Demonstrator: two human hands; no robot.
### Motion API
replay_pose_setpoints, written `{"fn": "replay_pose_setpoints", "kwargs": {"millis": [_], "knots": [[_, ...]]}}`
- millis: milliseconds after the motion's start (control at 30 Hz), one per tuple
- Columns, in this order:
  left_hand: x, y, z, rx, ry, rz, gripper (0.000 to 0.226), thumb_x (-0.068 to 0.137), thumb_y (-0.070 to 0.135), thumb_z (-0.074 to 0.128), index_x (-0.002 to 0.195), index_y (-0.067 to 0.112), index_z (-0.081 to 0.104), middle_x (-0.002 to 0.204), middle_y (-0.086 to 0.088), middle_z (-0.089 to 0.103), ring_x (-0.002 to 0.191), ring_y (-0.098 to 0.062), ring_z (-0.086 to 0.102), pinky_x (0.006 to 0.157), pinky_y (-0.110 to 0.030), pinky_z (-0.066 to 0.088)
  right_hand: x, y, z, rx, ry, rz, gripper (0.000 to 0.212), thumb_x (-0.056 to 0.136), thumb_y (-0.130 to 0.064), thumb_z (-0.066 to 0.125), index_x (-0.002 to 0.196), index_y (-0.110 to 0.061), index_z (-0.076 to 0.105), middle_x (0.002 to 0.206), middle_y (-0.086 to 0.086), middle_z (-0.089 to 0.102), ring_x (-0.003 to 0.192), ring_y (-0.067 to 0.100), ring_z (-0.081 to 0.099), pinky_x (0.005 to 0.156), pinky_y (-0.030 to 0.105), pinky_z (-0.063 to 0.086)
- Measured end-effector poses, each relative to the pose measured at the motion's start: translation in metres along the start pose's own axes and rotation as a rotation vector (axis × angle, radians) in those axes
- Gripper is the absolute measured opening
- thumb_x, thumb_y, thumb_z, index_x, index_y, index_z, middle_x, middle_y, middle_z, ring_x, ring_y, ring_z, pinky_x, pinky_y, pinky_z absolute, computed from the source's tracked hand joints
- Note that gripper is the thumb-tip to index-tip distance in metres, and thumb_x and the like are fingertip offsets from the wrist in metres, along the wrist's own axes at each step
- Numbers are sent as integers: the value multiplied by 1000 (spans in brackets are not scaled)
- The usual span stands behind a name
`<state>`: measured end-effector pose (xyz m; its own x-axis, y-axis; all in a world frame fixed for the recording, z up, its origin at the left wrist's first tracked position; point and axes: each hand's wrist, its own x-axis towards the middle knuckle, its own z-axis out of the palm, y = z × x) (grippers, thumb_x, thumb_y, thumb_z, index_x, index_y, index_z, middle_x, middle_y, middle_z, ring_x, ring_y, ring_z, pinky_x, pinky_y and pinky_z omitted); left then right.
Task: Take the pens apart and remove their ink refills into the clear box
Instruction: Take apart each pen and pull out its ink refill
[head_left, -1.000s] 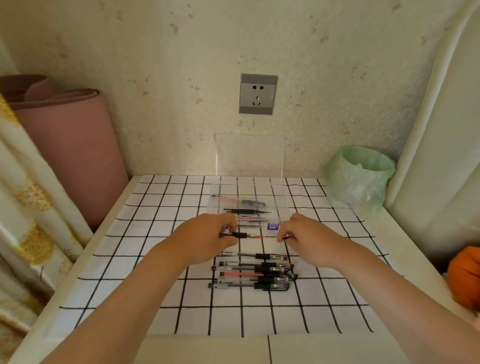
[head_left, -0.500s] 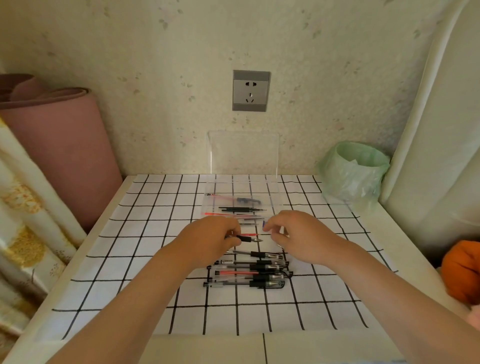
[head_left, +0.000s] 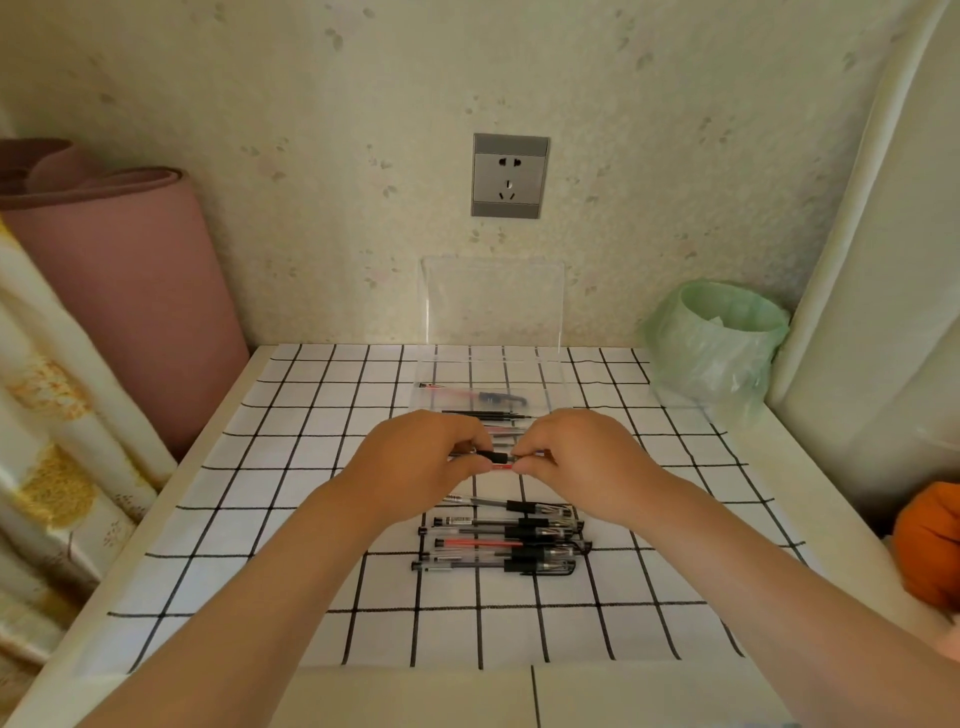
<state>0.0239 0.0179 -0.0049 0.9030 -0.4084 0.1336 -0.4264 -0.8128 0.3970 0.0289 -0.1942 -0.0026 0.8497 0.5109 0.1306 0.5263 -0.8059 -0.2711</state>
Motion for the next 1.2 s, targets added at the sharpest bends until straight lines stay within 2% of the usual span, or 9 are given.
{"fn": "replay_pose_setpoints", "kwargs": {"millis": [133,233,367,500,633,767,900,1000,1200], "knots": [[1,0,-2,-1,-2,-5,10,92,45,57,99,41,65,78,16,63,68,-2,55,59,-21,42,0,-2,-2,-10,90,53,17,82,-47,70,96,-36,70,90,-16,61,78,4,53,69,26,46],[2,0,-3,10,3,-20,10,93,45,56,99,43,64,76,14,61,65,-2,53,56,-21,35,-1,-4,-1,54,100,47,22,85,-51,65,98,-34,65,90,-20,53,71,-3,46,62,17,35],[1,0,-4,-1,-16,-27,15,96,44,51,100,41,65,78,12,66,69,-4,58,64,-26,47,0,-2,0,73,56,39,24,97,-41,52,110,-29,69,103,-13,63,88,8,58,74,28,45],[0,1,-4,12,-40,-11,21,99,43,46,99,37,66,77,12,64,70,-4,57,66,-28,48,1,0,0,39,-45,21,32,100,-41,45,104,-25,73,91,-8,68,83,11,59,76,36,50],[1,3,-2,-16,-82,-7,24,100,42,46,92,29,65,65,9,55,56,-4,47,54,-22,32,1,-3,-5,24,2,48,18,91,-45,61,98,-33,72,88,-12,65,80,8,56,74,33,49],[0,5,-1,-34,-99,-1,23,92,54,52,98,34,62,68,9,57,59,-4,50,54,-21,35,-1,-4,-6,28,35,83,25,77,-50,75,92,-33,64,86,-18,54,78,4,51,64,24,38],[1,4,0,-22,-68,33,14,91,53,53,103,44,52,72,8,60,62,-4,53,55,-22,37,-2,-4,-7,105,9,59,37,82,-60,63,110,-35,61,86,-23,52,74,-2,48,60,17,34],[3,3,-1,13,-36,41,12,95,51,49,103,44,53,74,7,61,63,-6,53,57,-23,41,1,-2,-8,75,-39,39,25,96,-44,51,107,-31,70,85,-10,65,77,9,57,68,33,48],[5,7,4,74,-65,24,18,98,48,43,99,38,58,67,9,56,60,-4,50,55,-24,36,0,-3,-13,-33,-18,82,20,91,-45,61,106,-36,72,84,-14,65,76,6,53,67,26,42]]}}
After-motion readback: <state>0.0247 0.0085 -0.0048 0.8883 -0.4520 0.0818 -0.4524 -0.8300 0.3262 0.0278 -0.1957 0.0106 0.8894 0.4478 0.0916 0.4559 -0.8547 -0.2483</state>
